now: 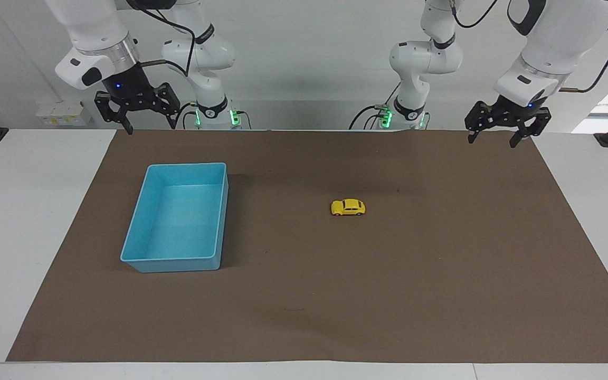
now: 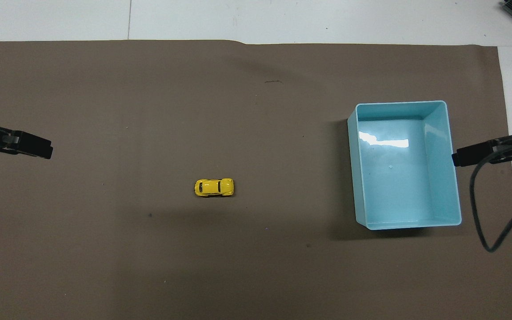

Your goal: Wind up and store yellow beetle car

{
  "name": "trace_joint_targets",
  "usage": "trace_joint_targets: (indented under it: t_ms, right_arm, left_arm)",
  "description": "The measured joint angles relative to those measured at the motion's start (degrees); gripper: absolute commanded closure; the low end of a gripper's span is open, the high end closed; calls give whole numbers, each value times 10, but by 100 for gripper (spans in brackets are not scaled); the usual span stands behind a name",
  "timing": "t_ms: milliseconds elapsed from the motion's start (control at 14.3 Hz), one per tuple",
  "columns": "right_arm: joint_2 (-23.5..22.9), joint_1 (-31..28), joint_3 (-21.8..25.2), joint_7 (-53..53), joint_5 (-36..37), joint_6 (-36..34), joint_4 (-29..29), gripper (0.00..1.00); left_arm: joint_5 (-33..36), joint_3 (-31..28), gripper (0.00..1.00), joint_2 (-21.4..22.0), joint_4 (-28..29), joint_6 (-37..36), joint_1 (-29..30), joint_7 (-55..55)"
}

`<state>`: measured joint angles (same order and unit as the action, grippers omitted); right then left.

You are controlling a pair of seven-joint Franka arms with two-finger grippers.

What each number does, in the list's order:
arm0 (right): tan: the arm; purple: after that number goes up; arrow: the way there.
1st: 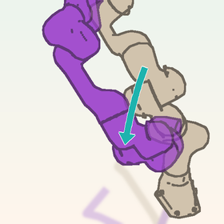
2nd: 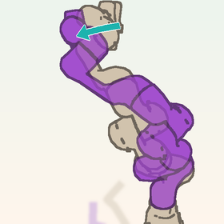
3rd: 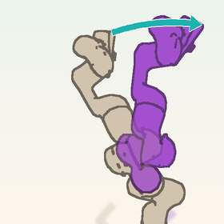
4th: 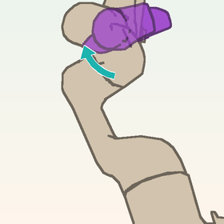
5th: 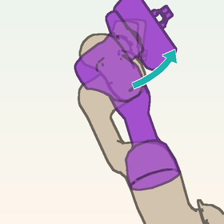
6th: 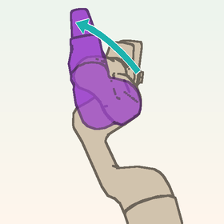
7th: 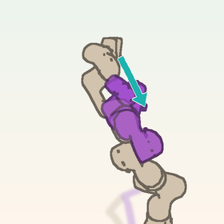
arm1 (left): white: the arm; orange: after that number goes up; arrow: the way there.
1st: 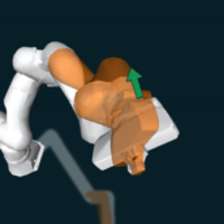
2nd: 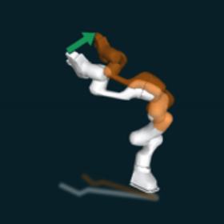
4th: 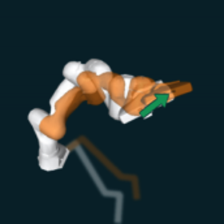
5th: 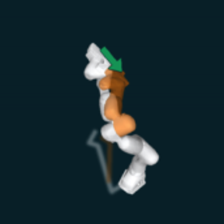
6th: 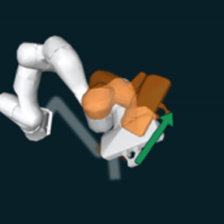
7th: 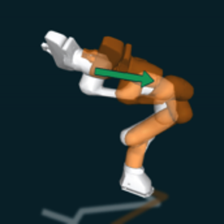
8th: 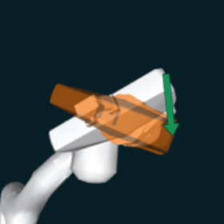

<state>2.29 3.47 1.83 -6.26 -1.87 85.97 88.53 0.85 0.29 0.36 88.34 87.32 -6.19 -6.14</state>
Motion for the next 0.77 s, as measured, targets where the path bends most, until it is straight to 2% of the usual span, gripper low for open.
trace_joint_targets:
  t_ms: [767]
  right_arm:
    - [0, 0, 0, 0, 0, 0, 0, 0]
  left_arm:
    - [0, 0, 0, 0, 0, -1, 1, -2]
